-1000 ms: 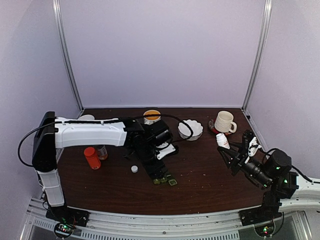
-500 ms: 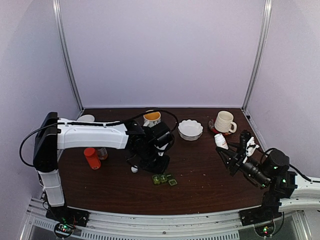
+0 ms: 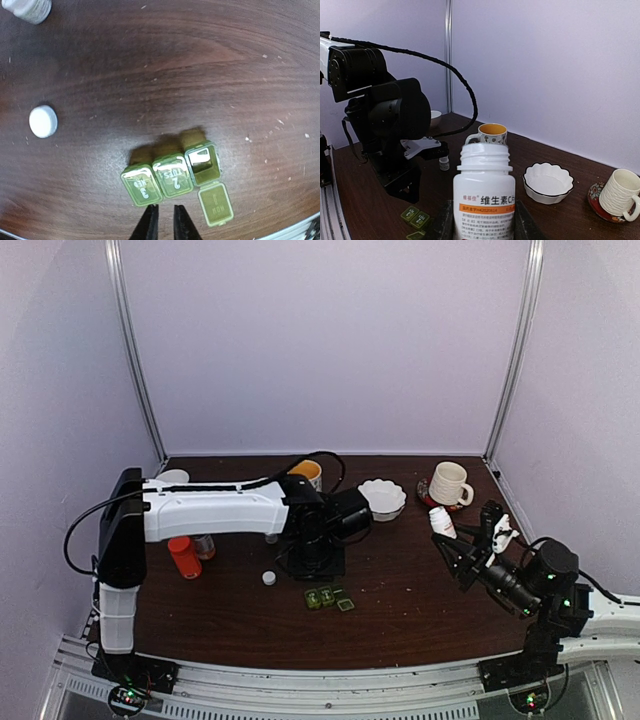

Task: Sort the pills into containers
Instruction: Move the pill container to the center of the board.

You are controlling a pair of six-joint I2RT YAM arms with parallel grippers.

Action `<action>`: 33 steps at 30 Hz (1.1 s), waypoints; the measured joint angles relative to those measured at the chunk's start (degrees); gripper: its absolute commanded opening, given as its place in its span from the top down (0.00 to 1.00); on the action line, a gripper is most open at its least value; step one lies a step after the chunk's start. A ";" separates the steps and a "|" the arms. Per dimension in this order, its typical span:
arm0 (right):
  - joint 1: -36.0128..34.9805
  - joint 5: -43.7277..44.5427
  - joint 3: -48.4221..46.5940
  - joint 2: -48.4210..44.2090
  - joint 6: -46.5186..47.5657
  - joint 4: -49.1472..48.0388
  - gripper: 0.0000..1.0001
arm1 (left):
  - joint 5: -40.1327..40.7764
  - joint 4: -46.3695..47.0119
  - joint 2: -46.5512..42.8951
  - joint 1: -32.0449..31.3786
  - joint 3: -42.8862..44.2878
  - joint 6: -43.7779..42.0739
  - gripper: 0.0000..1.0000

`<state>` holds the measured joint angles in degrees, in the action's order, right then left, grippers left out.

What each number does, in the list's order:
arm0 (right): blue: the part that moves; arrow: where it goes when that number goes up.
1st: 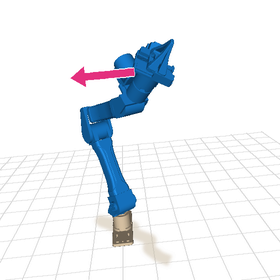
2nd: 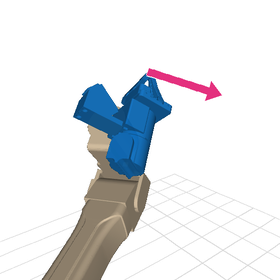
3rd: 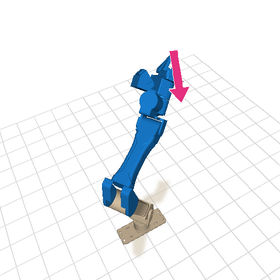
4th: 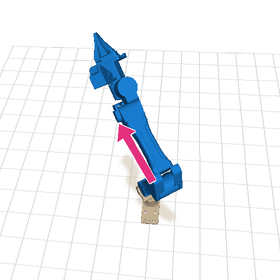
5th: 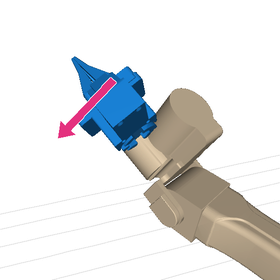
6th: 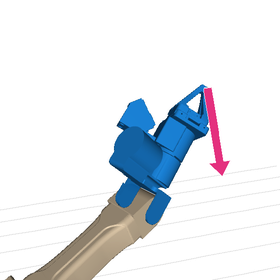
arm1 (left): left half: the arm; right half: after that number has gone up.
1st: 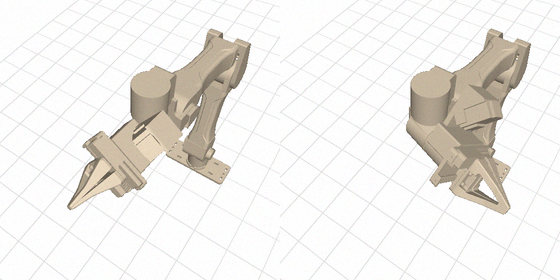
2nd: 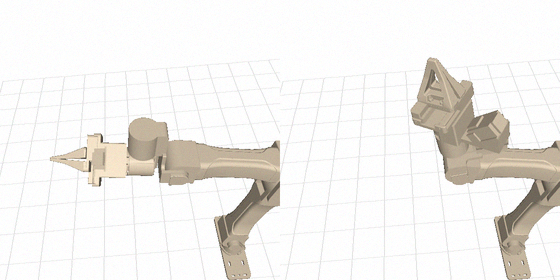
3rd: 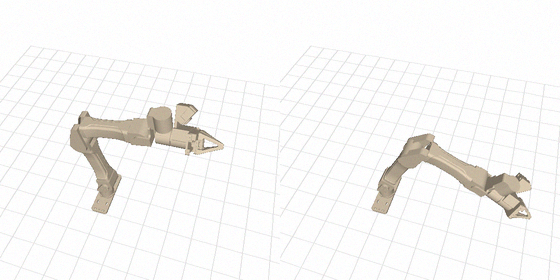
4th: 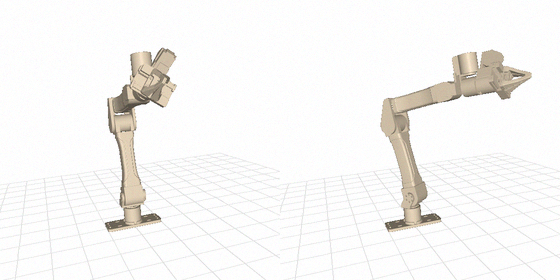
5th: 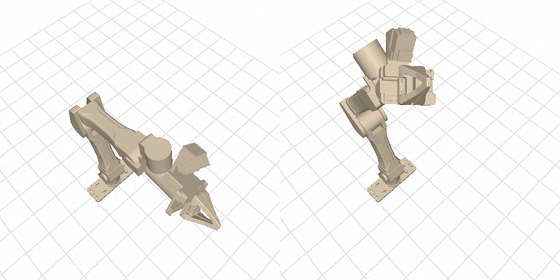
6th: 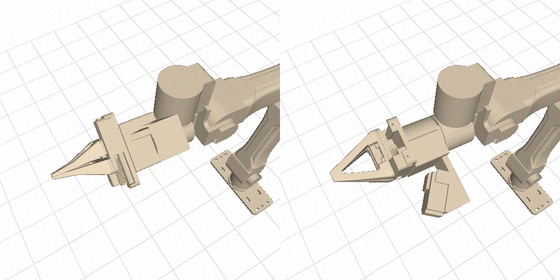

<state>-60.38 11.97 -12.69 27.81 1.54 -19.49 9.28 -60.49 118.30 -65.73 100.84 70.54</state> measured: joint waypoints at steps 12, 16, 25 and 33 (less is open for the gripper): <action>0.00 -0.59 1.25 -0.17 0.20 -2.10 0.85 | -0.52 -0.87 2.25 -0.28 -0.48 7.32 0.78; 0.00 -0.61 1.92 -0.17 0.22 -2.27 0.85 | -1.05 -0.83 2.25 -0.28 -1.25 8.79 0.78; 0.00 -0.76 2.27 -1.55 0.22 -2.64 0.84 | -4.42 1.60 4.31 -0.24 -2.14 10.25 0.81; 0.00 -0.83 2.69 -2.43 0.24 -2.78 0.84 | -9.64 5.64 4.11 0.46 -4.63 11.26 0.82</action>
<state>-60.38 11.14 -10.00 25.39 1.78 -22.26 -0.36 -54.85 122.41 -65.28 96.20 81.80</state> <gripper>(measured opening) 0.300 0.181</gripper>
